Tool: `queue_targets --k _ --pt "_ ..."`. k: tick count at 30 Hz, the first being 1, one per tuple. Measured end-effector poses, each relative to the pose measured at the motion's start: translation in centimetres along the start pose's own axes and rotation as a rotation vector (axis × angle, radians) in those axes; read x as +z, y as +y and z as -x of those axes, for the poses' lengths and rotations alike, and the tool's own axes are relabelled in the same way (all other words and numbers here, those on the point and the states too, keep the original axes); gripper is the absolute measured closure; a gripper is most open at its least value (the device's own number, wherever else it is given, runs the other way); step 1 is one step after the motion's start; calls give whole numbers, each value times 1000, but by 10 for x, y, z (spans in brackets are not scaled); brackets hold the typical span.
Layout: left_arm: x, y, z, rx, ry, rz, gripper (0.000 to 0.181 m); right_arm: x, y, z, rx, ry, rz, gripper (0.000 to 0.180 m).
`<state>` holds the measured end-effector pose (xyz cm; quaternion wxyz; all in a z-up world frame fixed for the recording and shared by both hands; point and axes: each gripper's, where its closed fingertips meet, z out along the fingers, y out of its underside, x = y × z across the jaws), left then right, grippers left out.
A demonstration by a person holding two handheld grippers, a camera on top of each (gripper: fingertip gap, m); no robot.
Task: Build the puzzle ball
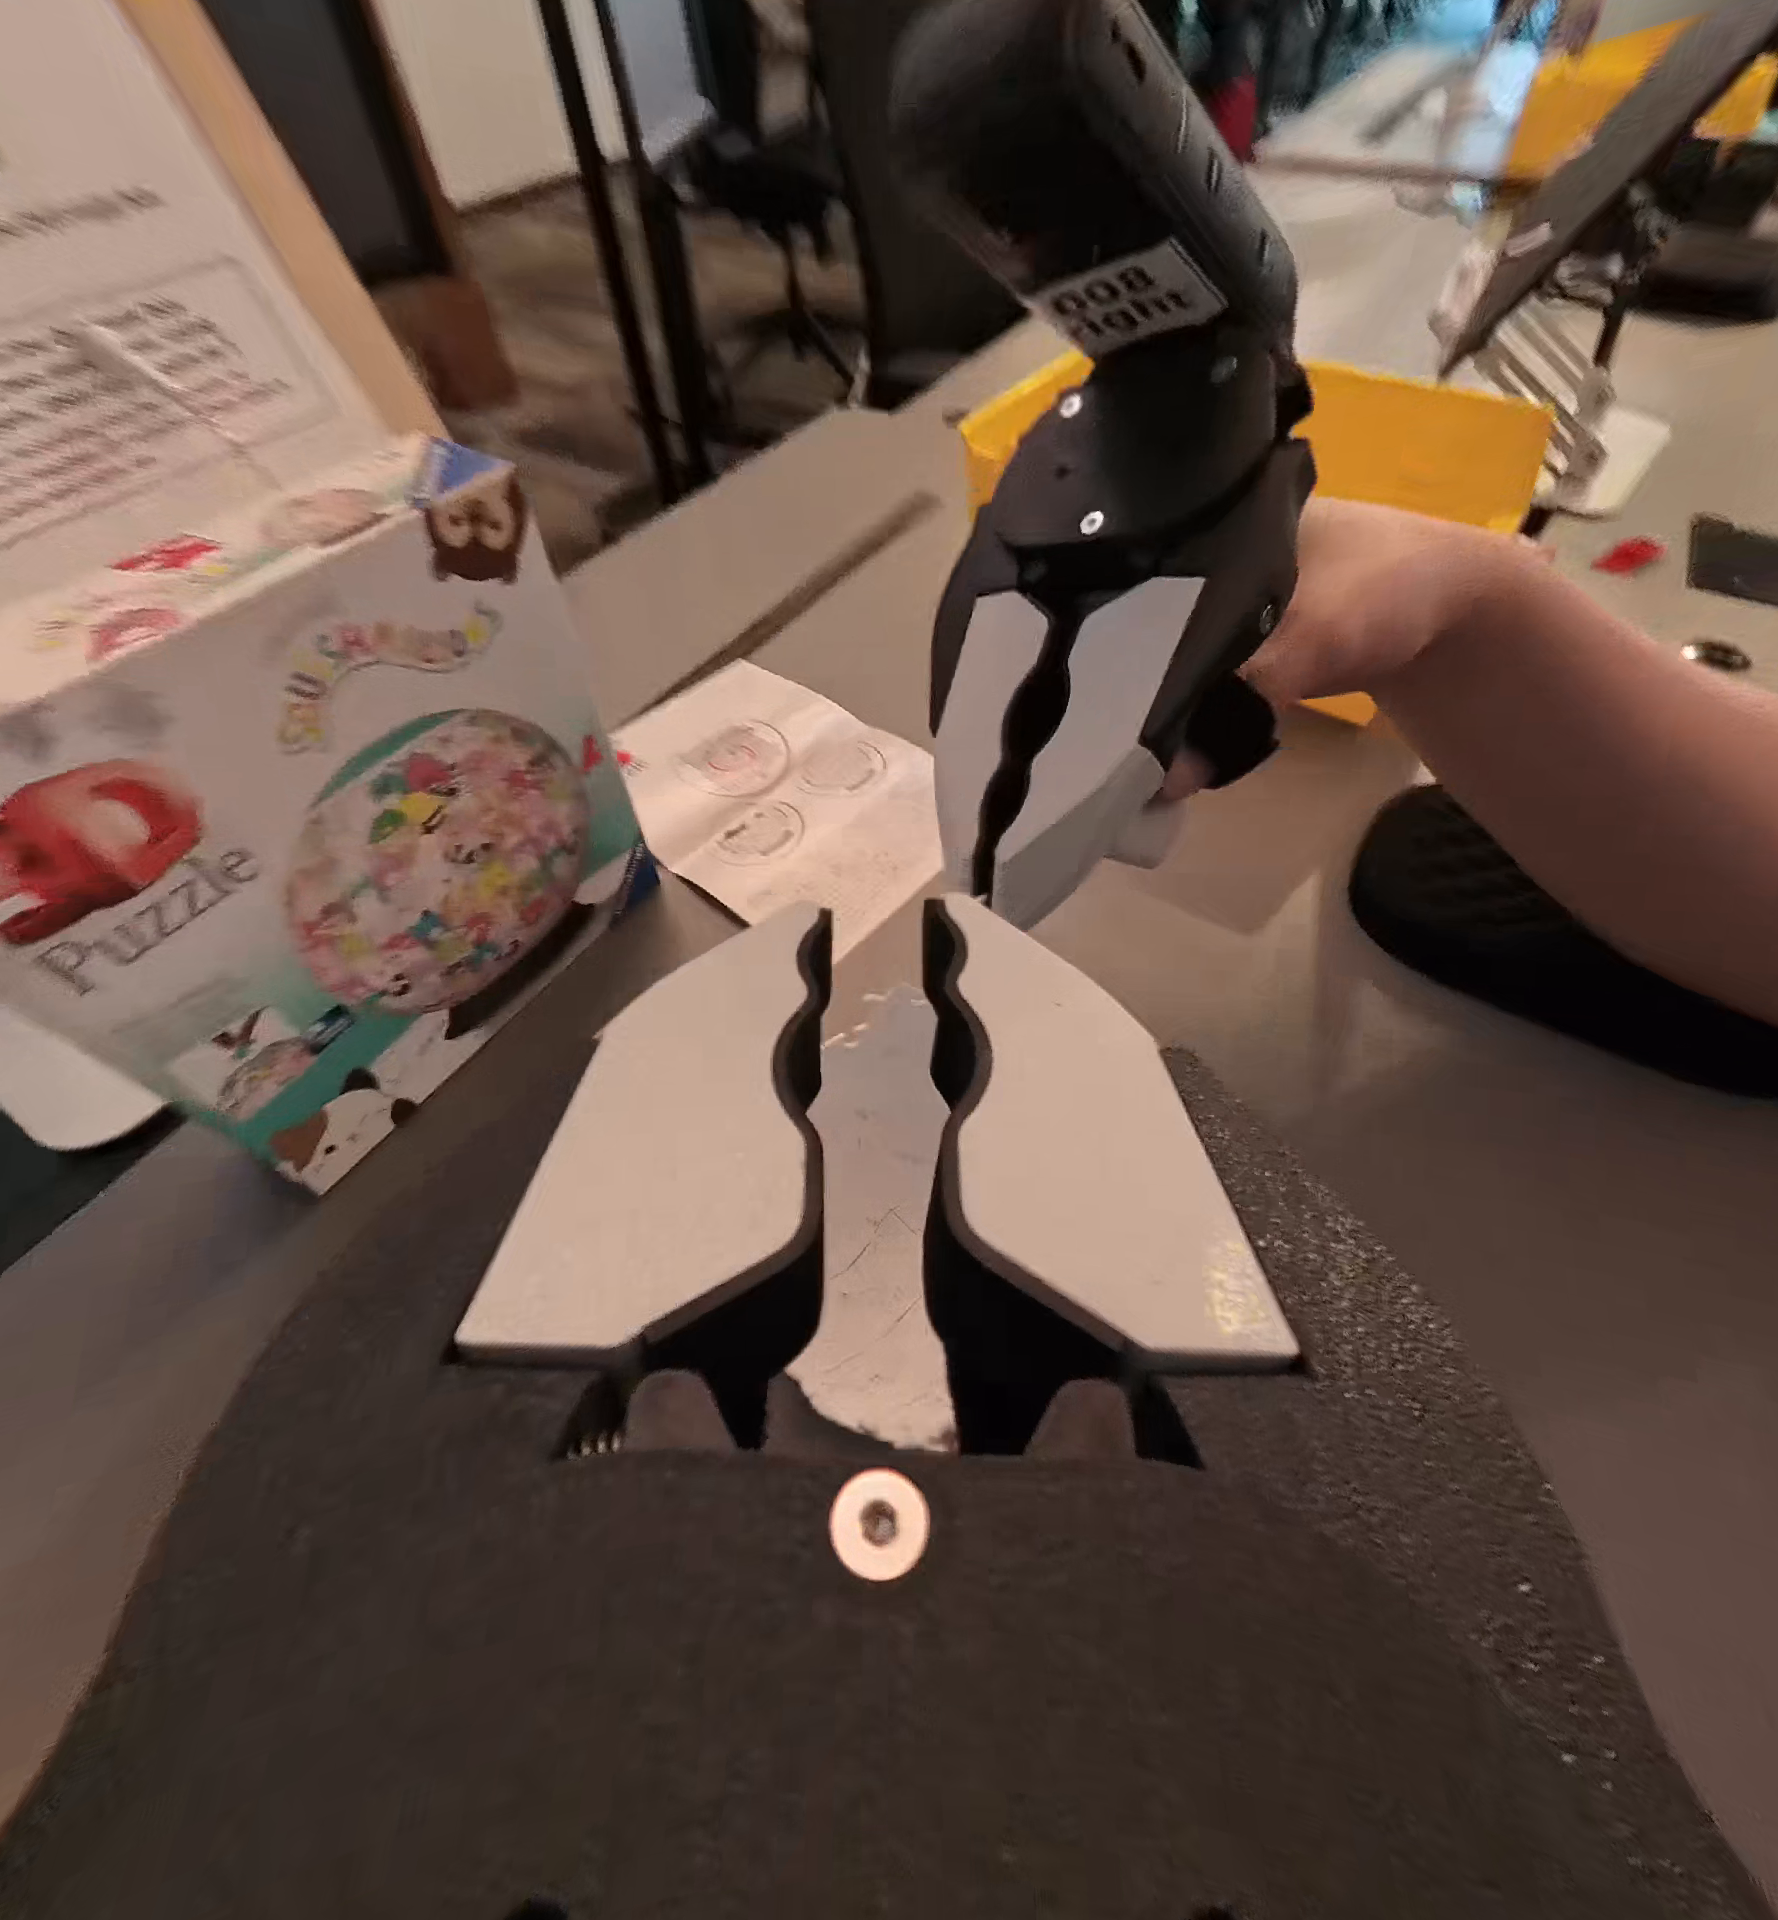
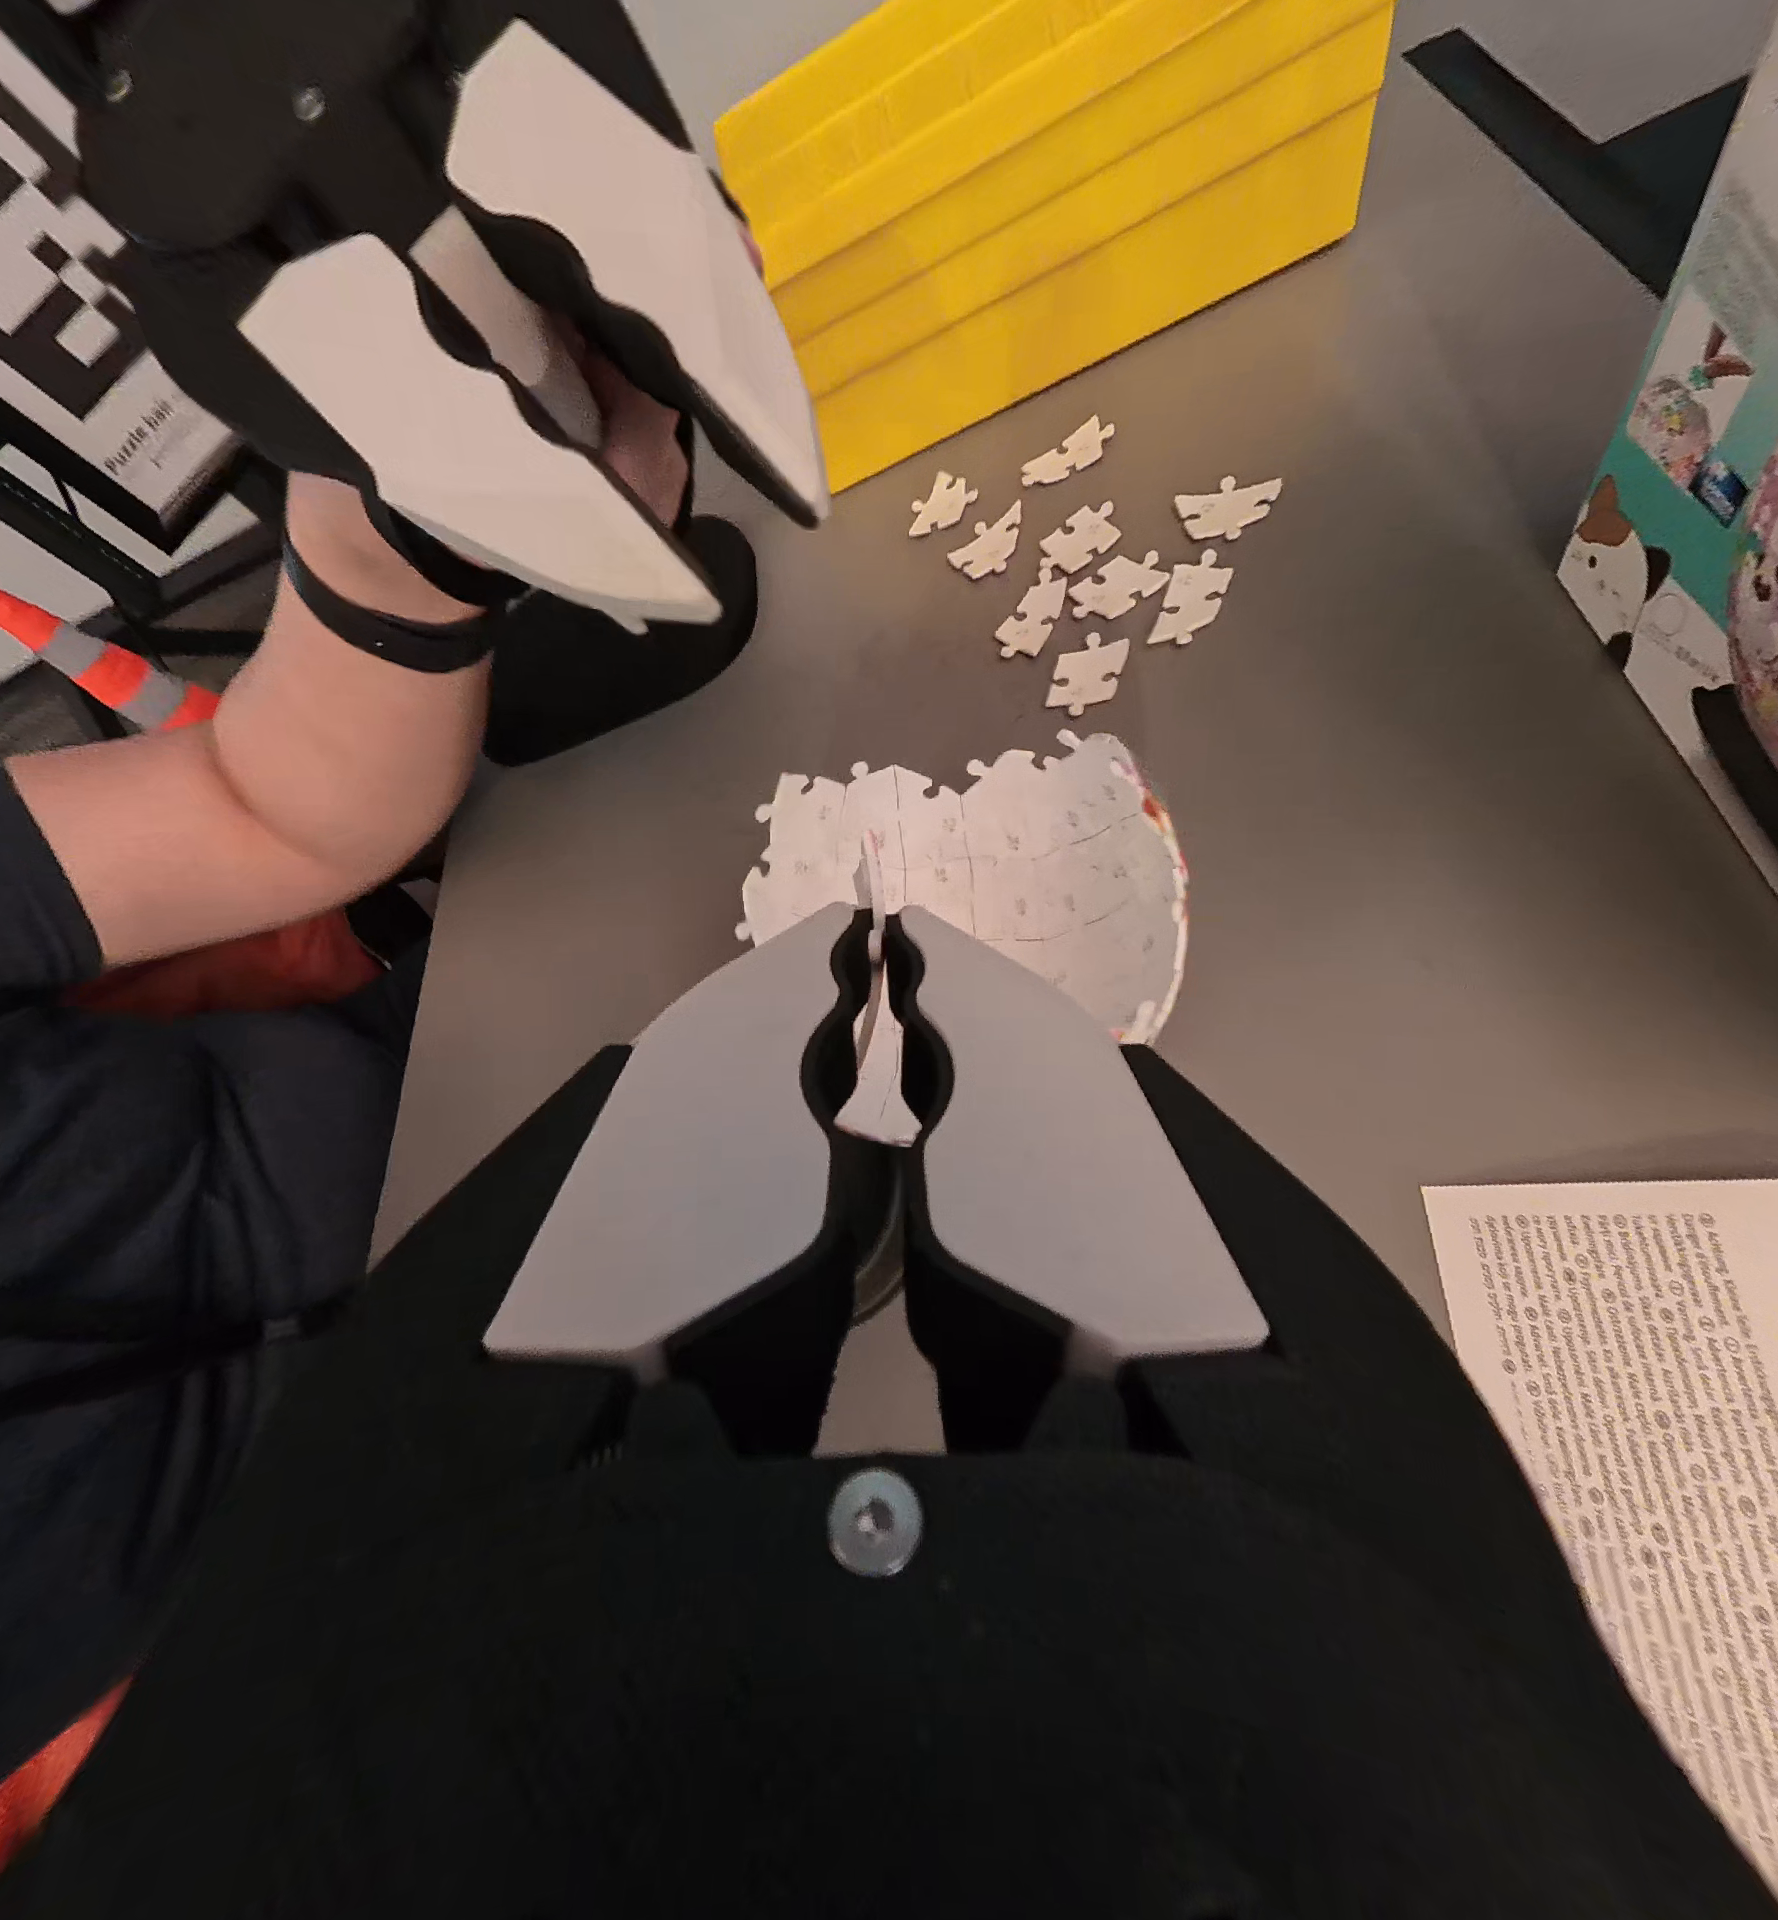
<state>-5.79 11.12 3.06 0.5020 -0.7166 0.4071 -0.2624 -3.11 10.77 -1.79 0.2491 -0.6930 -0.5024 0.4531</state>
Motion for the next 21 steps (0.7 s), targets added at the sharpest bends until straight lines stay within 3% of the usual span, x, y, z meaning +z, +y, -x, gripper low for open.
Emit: queue_targets --k 6,21 --pt "30 -8 12 -55 69 27 167 -7 -11 -15 87 -18 -131 176" --pt "35 29 10 -146 349 114 155 -13 -48 -27 120 -71 -522 177"
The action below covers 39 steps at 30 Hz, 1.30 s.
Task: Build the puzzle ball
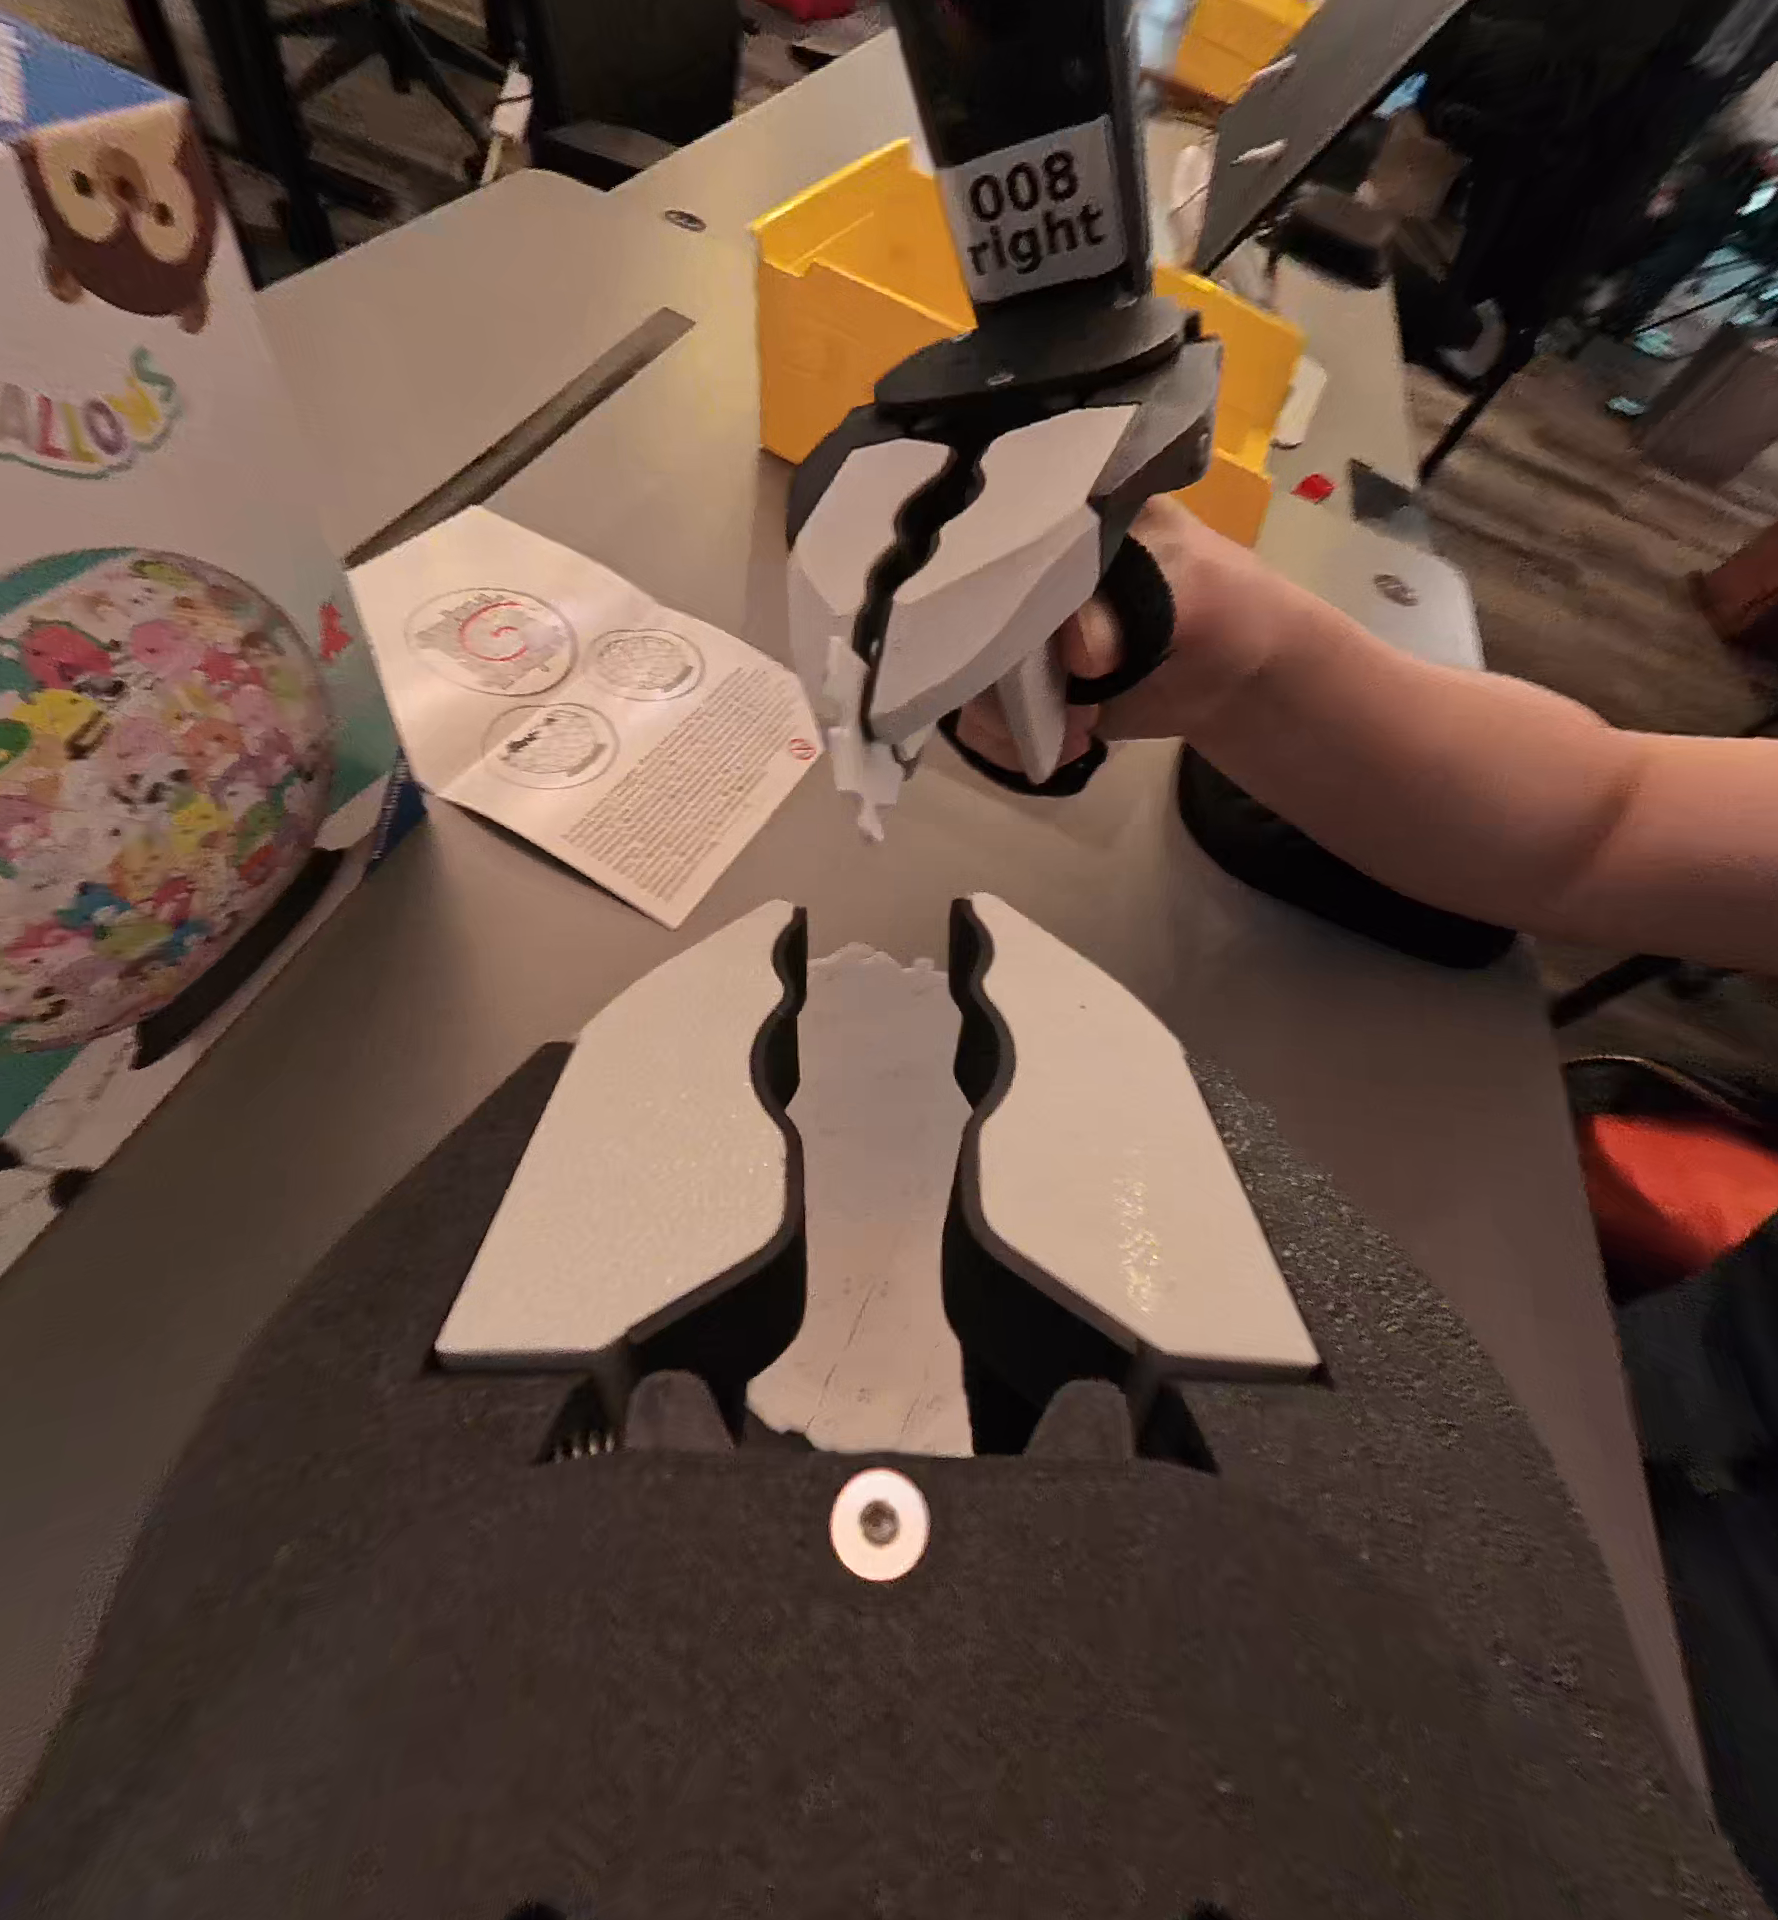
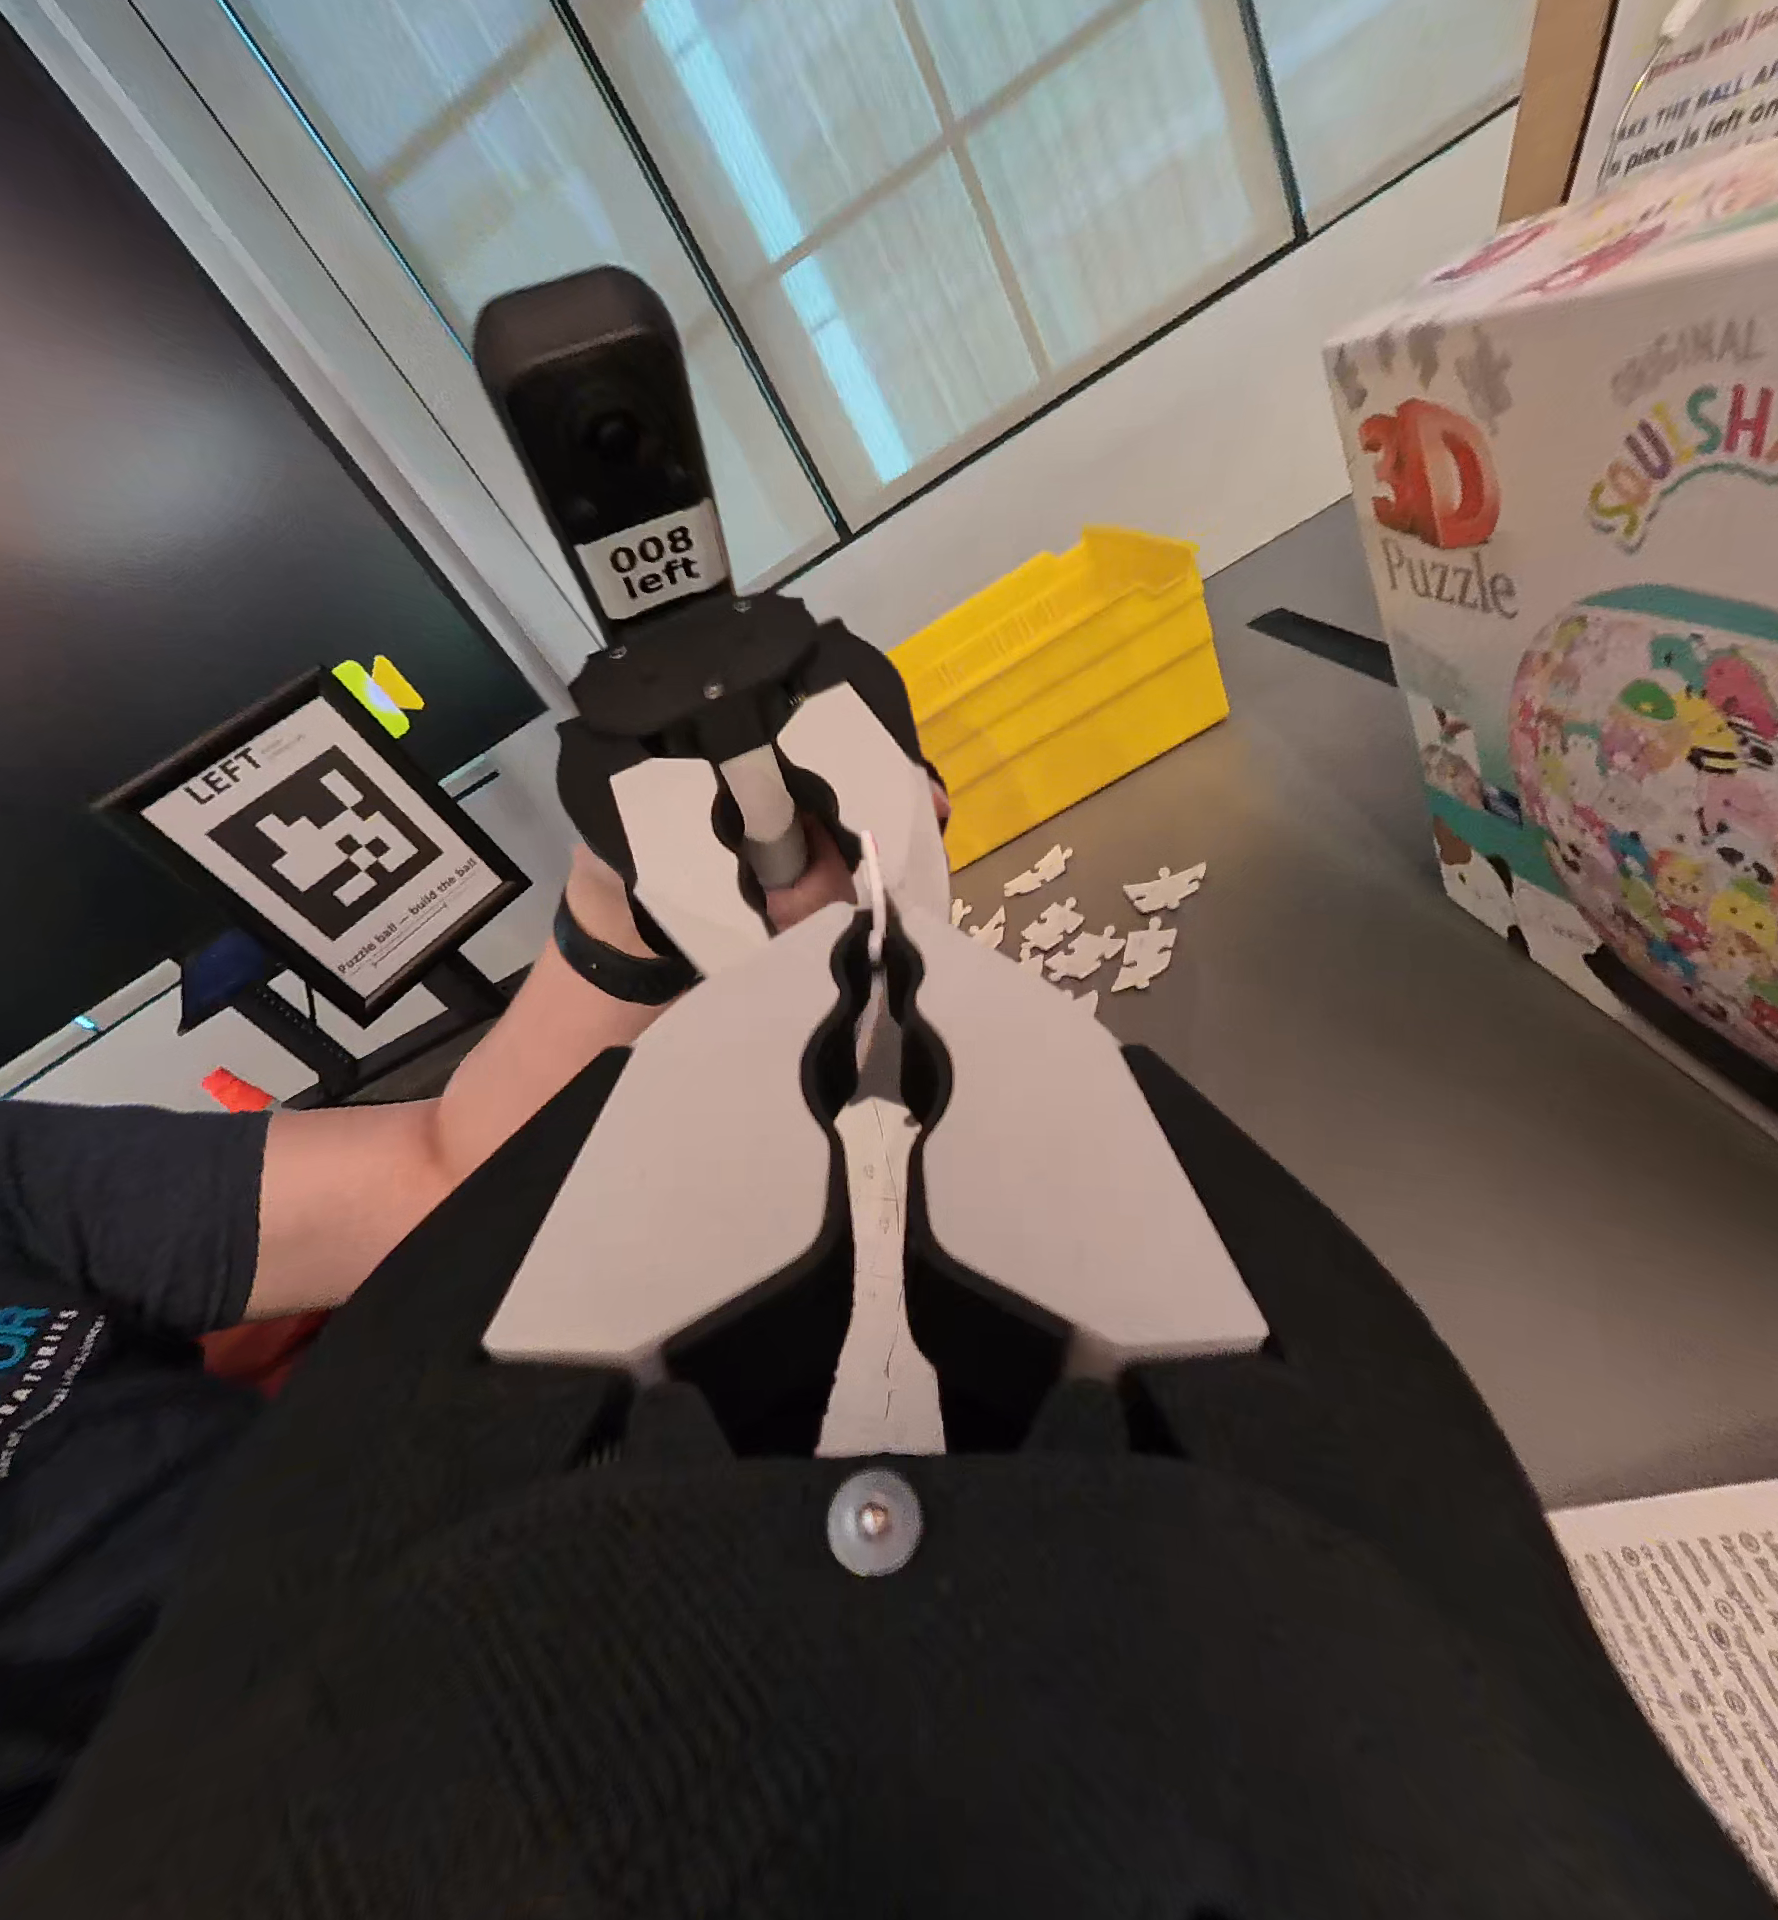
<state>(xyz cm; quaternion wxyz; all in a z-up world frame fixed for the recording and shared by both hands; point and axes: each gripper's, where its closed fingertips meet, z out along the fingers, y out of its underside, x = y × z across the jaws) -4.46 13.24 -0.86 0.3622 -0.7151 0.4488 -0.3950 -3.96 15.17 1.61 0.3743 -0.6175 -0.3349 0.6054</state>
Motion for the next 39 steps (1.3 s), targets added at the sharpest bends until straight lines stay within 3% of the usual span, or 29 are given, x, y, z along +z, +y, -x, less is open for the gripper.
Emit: queue_targets --k 7,9,15,21,26,30,39 --pt "0 -11 -7 -55 121 -106 164 10 8 5 -32 -13 23 176" --pt "-1 -10 -5 -35 105 -108 176 11 8 8 -18 -36 24 176" --pt "-3 -4 -8 -48 145 -78 177 13 13 11 5 -79 49 175" --pt "-6 10 -14 -33 171 25 179 9 18 23 -56 -124 142 168" --pt "-2 25 -17 -48 164 135 179 1 15 27 -170 -42 216 164" --pt "3 35 -22 -26 142 227 179 2 34 22 -289 72 390 161" --pt "6 50 -28 58 101 354 179 2 66 24 -397 111 623 176"
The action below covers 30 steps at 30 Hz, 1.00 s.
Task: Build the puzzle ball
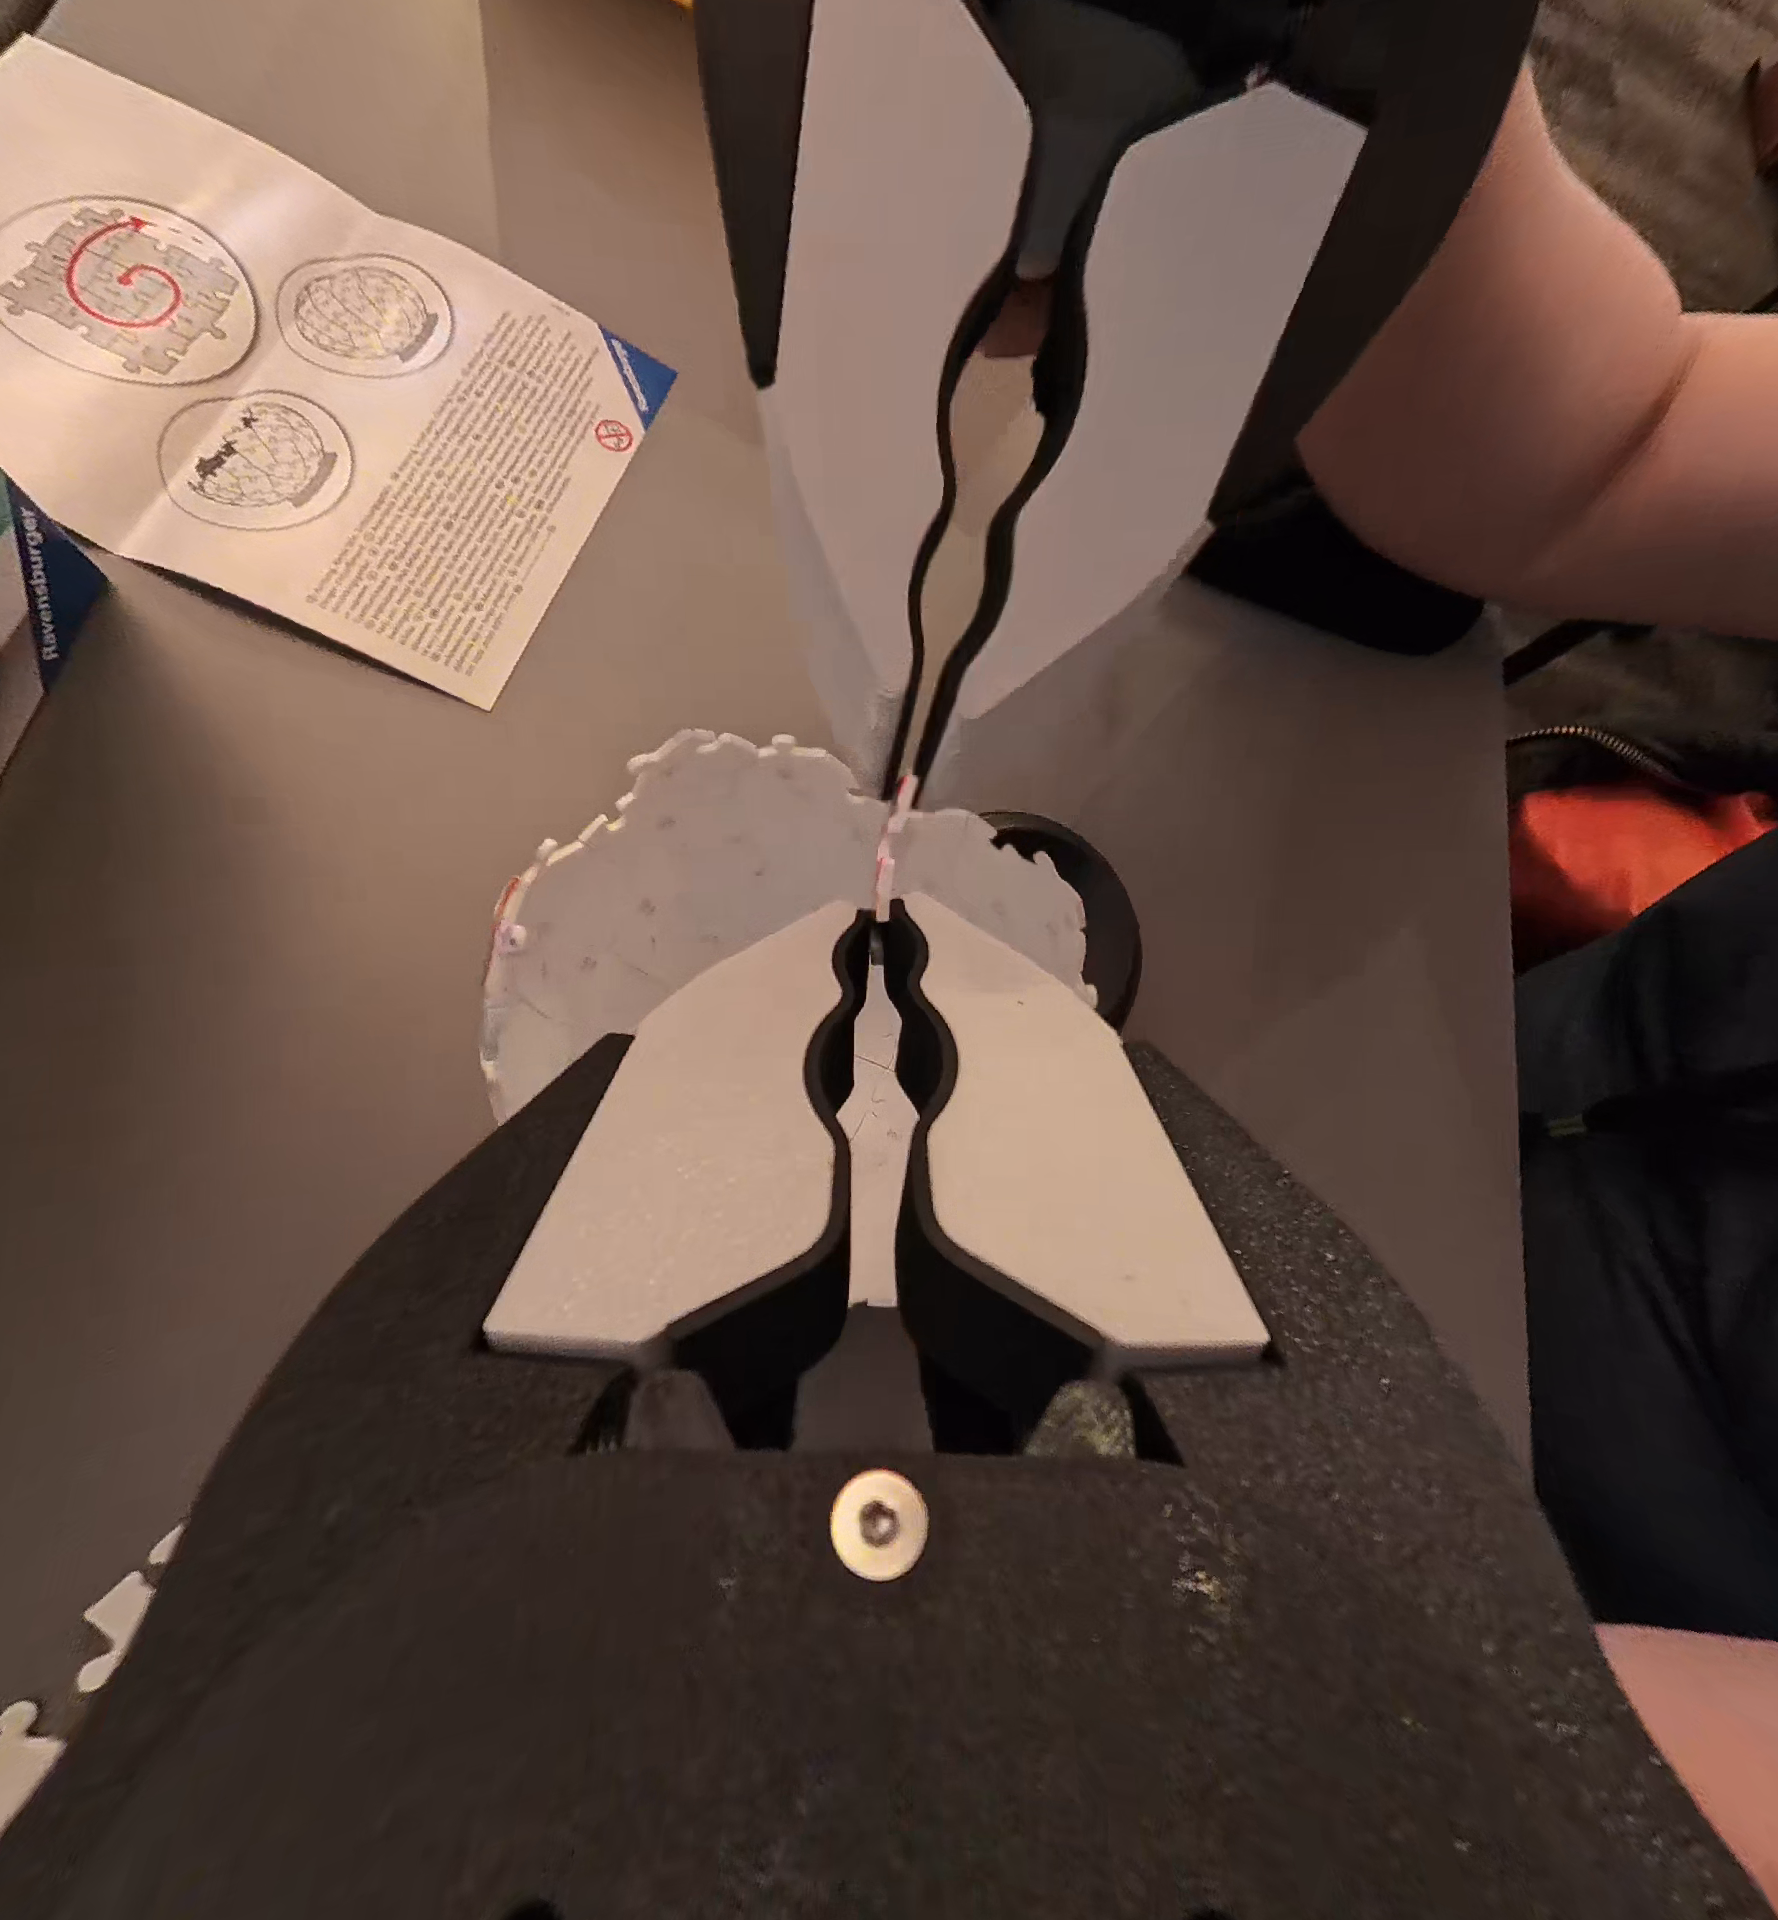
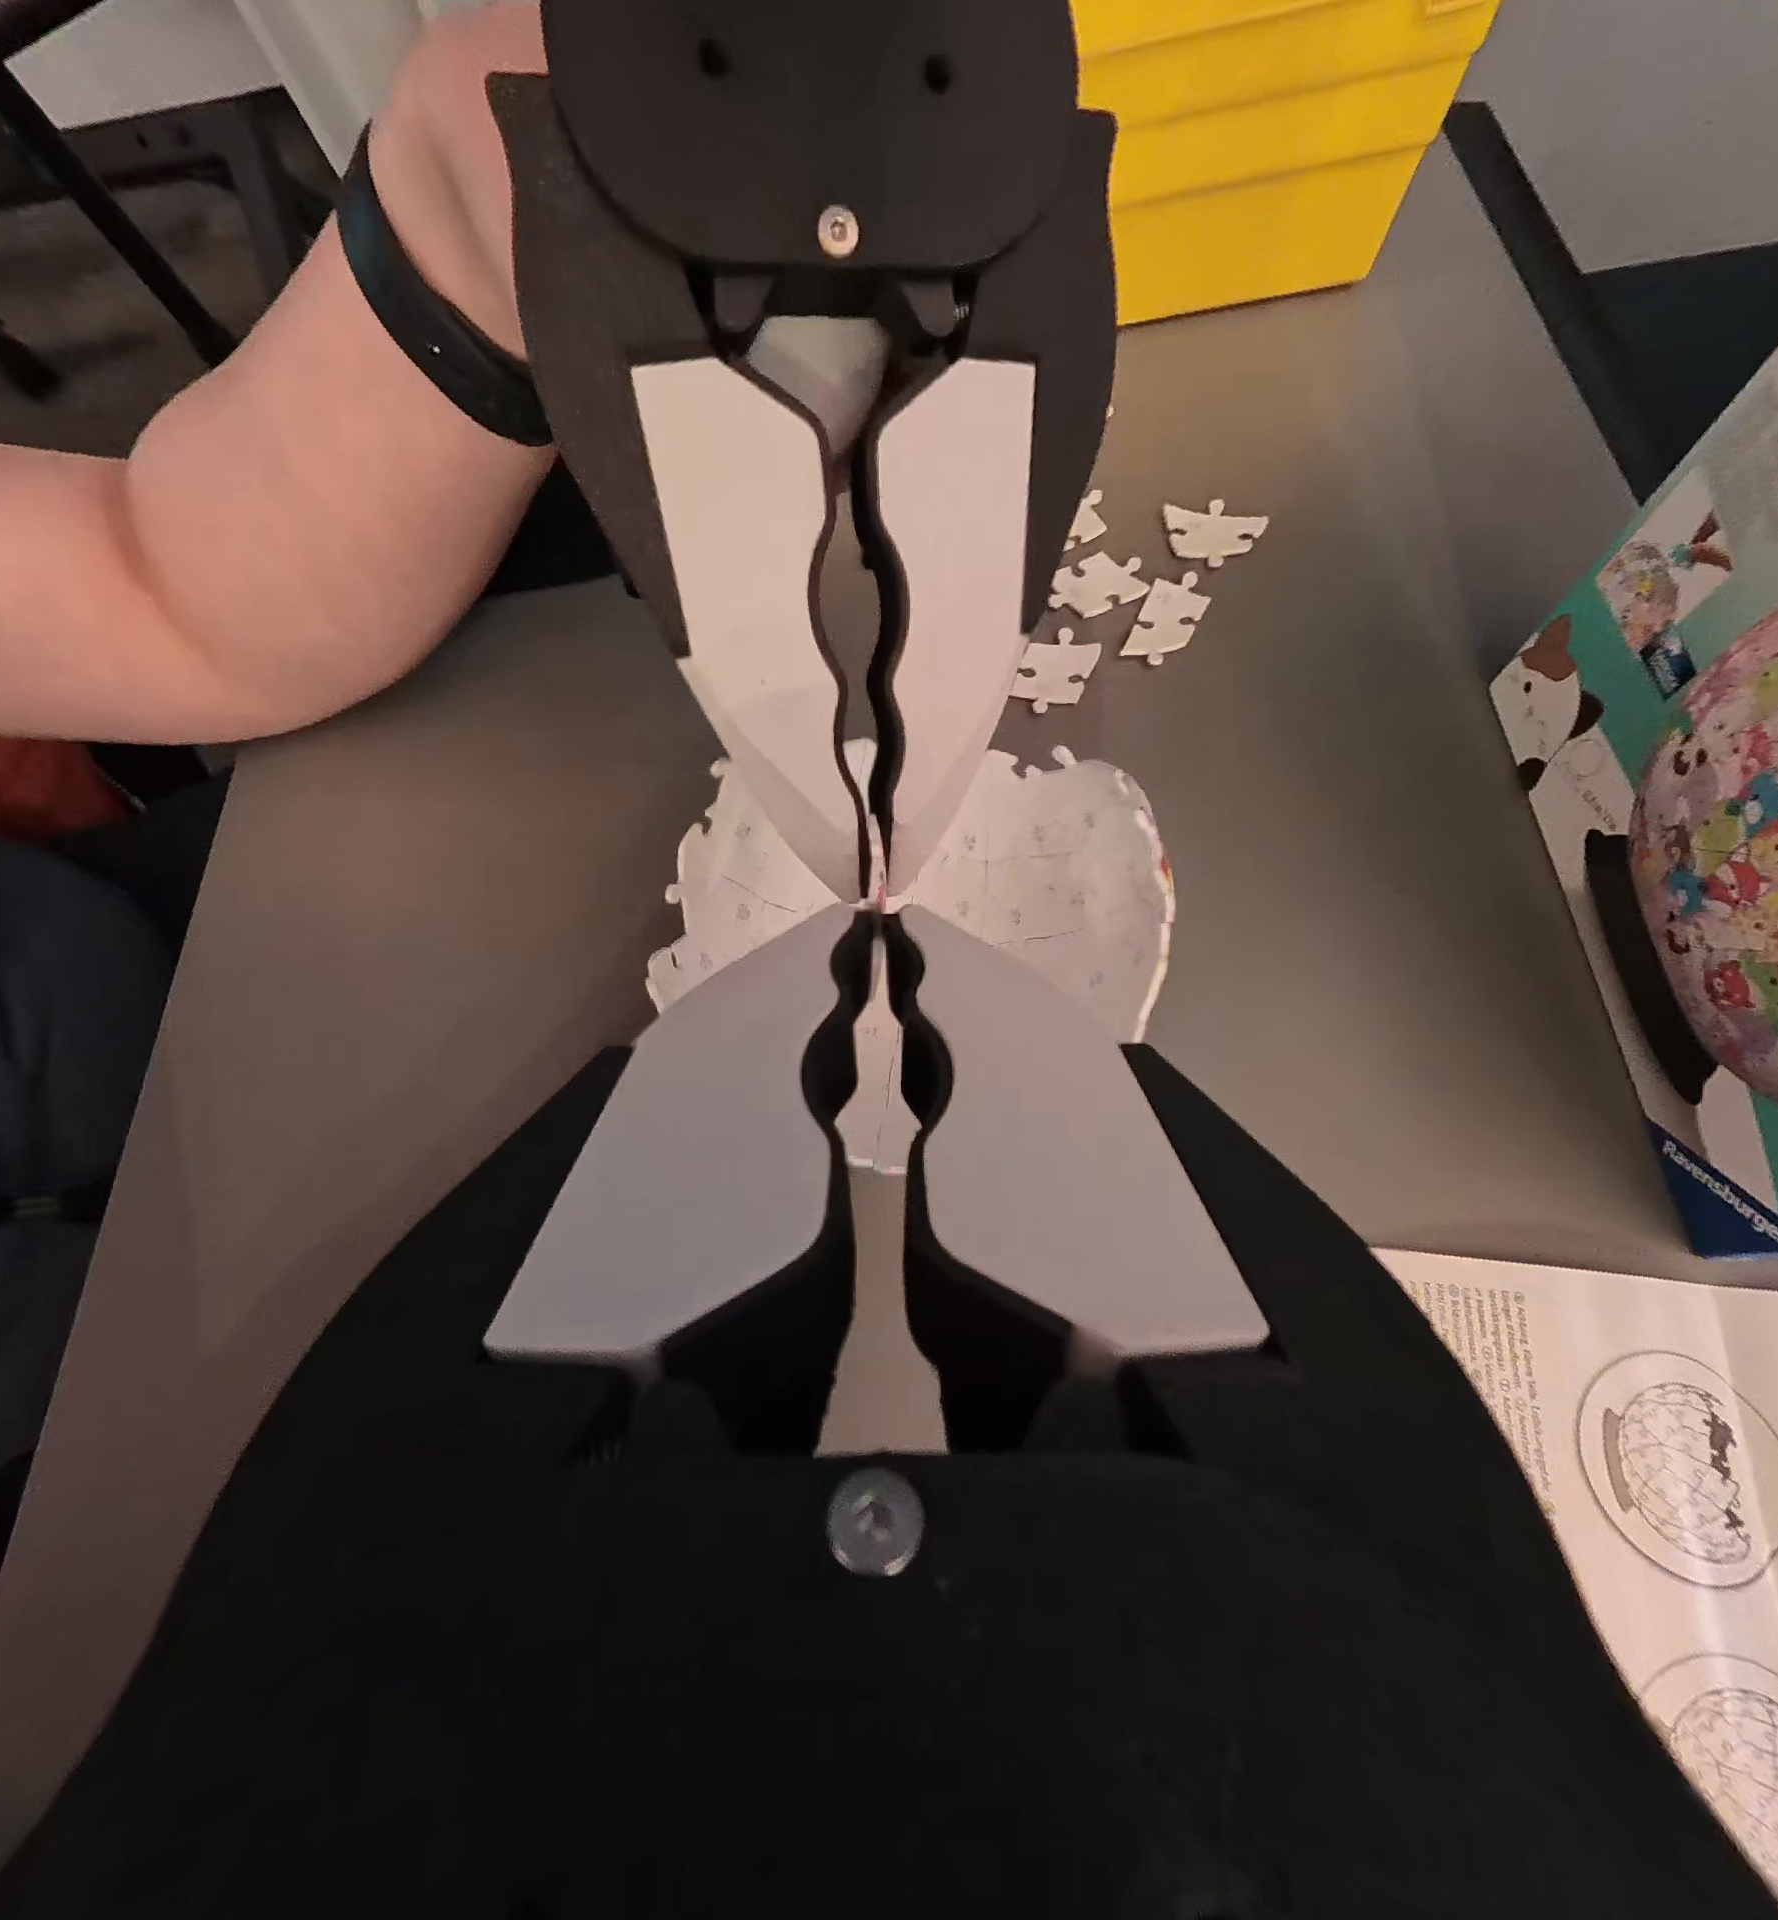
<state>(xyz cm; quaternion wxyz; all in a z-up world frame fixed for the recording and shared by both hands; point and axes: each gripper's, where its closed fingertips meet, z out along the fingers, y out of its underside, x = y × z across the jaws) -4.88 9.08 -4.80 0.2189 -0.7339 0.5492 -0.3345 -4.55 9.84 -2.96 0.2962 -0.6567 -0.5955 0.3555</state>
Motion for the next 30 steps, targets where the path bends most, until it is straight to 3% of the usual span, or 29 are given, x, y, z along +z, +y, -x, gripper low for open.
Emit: queue_targets --k 4,8,13,30 --pt "-5 -9 7 0 -48 -56 177 -5 -5 -9 42 45 -36 177" --pt "-38 -26 25 -67 -117 -245 160 -19 -13 -32 176 94 -172 177" --pt "-64 -16 47 -116 -197 -319 158 0 5 -56 269 116 -183 177" --pt "-40 -6 72 -202 -150 -341 155 6 19 -66 187 147 -182 177"
